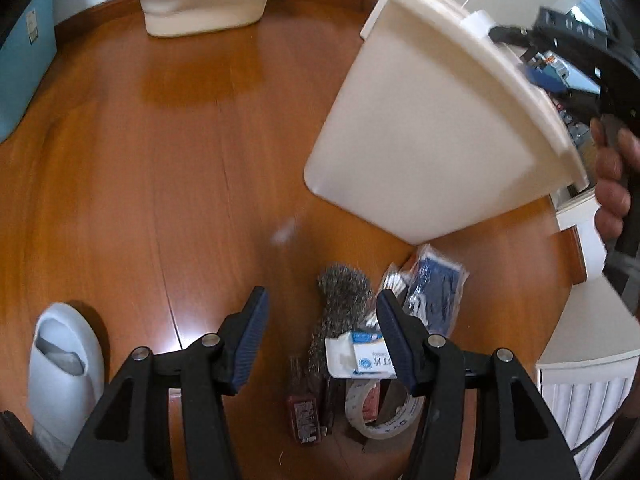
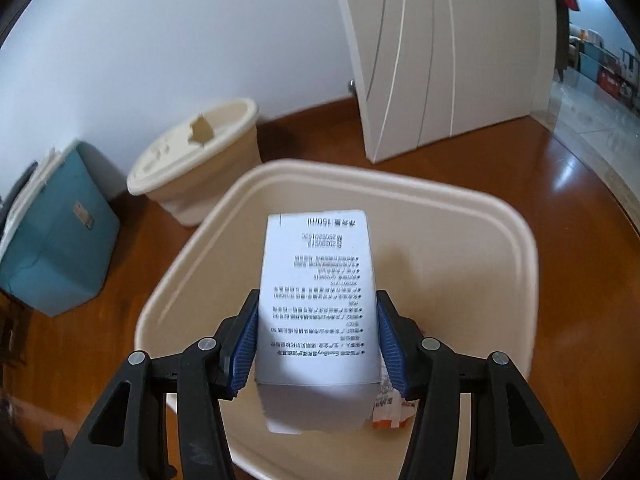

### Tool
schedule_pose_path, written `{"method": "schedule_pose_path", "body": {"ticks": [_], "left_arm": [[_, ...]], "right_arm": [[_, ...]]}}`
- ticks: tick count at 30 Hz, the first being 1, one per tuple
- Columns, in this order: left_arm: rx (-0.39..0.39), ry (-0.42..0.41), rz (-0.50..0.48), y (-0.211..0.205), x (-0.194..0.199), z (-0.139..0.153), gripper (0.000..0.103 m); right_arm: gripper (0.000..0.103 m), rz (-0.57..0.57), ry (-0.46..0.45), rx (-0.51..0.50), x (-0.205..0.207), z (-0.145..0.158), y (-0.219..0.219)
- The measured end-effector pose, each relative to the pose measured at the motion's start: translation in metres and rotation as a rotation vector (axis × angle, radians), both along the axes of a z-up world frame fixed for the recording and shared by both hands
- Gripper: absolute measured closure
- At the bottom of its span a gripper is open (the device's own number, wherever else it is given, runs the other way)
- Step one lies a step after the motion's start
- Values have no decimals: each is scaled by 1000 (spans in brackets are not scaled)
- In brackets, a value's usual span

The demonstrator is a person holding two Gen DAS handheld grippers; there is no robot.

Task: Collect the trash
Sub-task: 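Grasp the small white-and-blue box with the left tool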

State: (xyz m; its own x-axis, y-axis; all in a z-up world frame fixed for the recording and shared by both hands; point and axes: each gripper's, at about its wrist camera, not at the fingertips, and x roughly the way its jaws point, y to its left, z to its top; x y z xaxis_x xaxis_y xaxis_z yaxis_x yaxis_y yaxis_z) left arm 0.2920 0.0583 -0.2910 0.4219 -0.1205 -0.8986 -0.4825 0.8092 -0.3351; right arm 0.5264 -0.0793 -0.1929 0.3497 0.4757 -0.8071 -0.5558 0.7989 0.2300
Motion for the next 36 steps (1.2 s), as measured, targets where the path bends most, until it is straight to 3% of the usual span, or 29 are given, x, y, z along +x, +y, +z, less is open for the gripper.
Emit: {"method": "schedule_pose_path", "body": {"ticks": [5, 8, 11, 14, 20, 26, 31, 34, 36], "left_arm": [[-130, 68, -3, -11, -2, -30, 49], [-279, 129, 36, -17, -4, -54, 49], [-472, 173, 152, -24, -7, -77, 49], [-617, 185, 295, -36, -5, -97, 49], [-652, 227, 416, -47, 1, -119, 49], [-630, 256, 452, -51, -12, -123, 49], [-615, 223, 451, -48, 9, -140, 49], [-701, 254, 491, -47, 6, -152, 49], [-693, 243, 484, -47, 6, -152, 49]], "right_arm": [[36, -3, -68, 24, -19, 12, -10], [35, -29, -108, 91, -43, 27, -43], [24, -91, -118, 141, -79, 24, -98], [22, -207, -57, 118, -102, 1, -144], [22, -357, 127, 113, -136, -56, -198], [22, -350, 188, 89, -166, -81, -204], [22, -355, 225, 99, -178, -94, -212], [22, -355, 262, 100, -185, -104, -213], [22, -355, 291, 96, -192, -114, -215]]}}
